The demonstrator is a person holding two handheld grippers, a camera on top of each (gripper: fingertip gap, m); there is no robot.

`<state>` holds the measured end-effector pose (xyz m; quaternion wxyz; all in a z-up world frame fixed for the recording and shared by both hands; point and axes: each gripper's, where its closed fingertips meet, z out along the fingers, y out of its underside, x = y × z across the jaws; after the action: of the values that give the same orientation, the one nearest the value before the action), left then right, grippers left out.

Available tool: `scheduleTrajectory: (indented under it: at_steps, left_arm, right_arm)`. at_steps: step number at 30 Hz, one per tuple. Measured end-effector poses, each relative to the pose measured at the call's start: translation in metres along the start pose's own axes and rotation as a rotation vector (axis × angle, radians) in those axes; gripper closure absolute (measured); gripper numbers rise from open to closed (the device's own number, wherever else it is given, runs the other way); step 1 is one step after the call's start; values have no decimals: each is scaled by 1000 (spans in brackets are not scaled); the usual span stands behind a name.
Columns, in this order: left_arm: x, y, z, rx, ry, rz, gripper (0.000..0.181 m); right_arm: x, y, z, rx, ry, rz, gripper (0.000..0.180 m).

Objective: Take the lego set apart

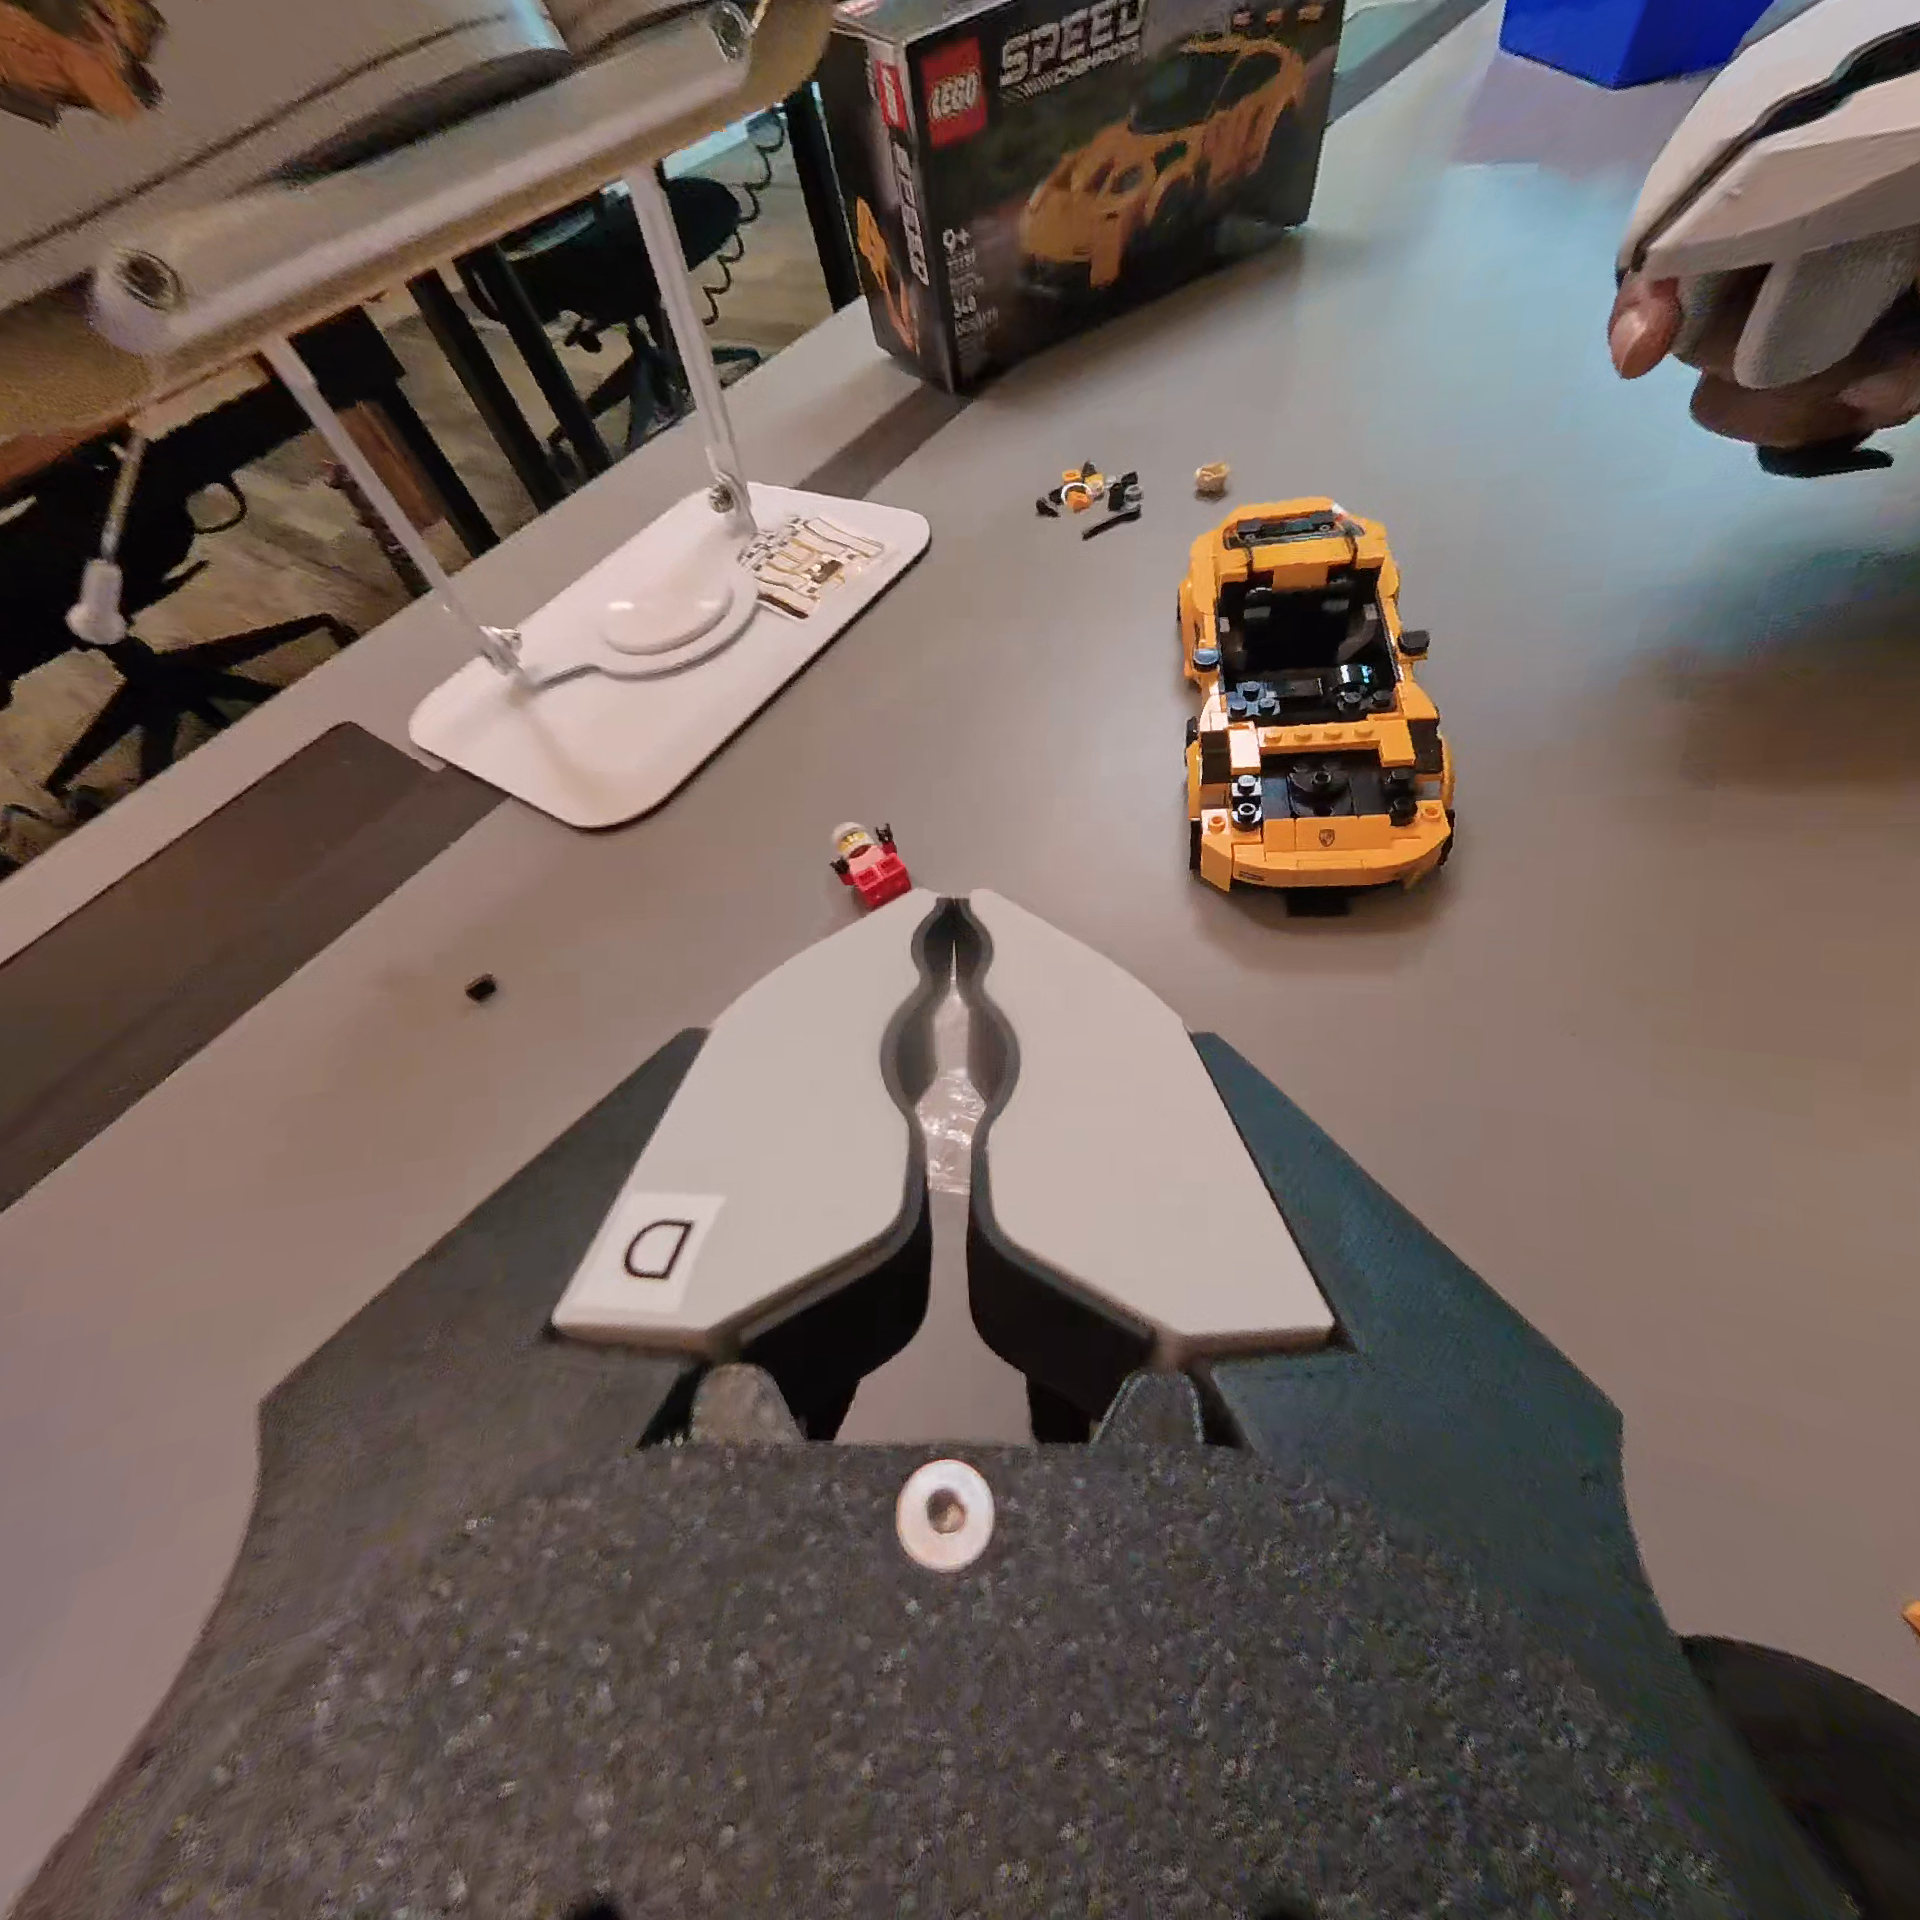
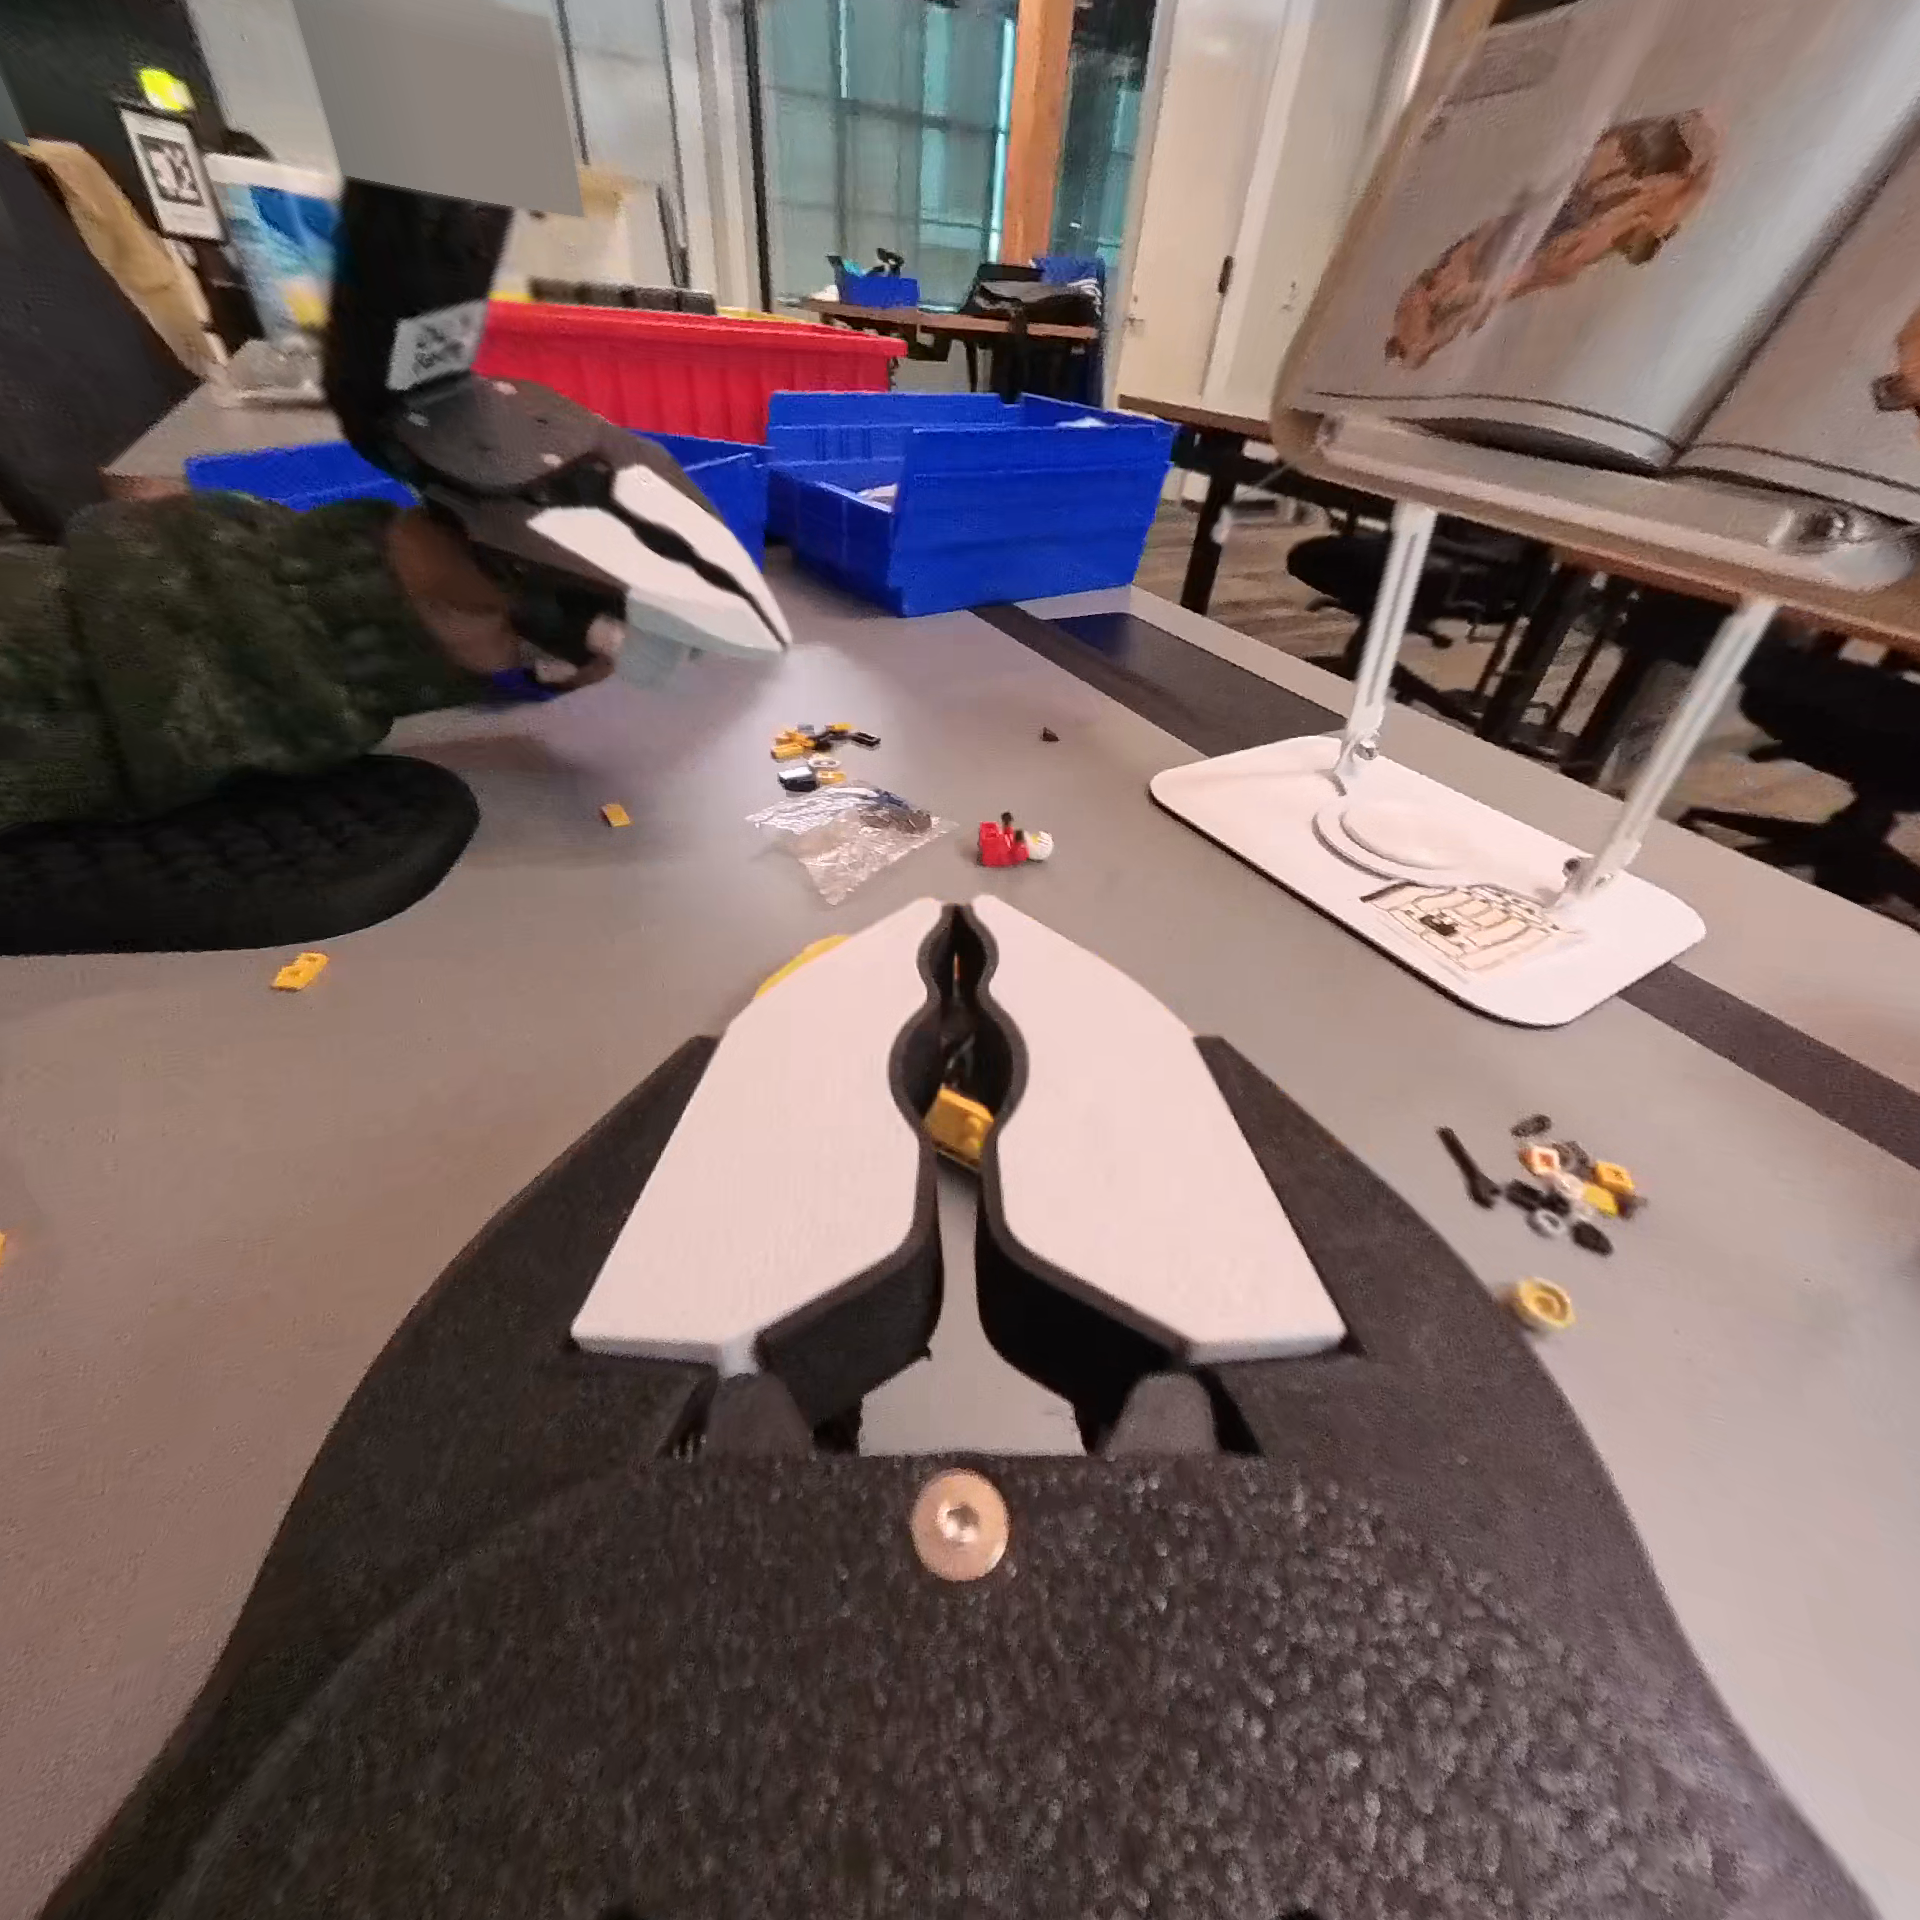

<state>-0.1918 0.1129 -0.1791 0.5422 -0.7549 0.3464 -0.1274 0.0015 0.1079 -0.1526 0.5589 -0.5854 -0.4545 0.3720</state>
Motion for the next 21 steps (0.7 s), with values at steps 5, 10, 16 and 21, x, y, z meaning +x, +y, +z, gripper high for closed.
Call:
scheduleTrajectory:
  at_steps: [5, 10, 16, 21]
  left_arm:
    - [9, 38, -39, -307, -21, 65, 179]
    - [30, 97, -59, -565, 114, 16, 145]
    - [35, 114, -53, -628, 247, -80, 172]
    - [-12, 101, -42, -615, 7, -62, 173]
  right_arm:
    - [17, 8, -4, -20, 86, 11, 180]
    - [16, 15, 2, -37, 55, 61, 180]
    - [11, 16, 1, -49, 34, 64, 180]
    - [11, 19, 0, -63, 29, 69, 180]
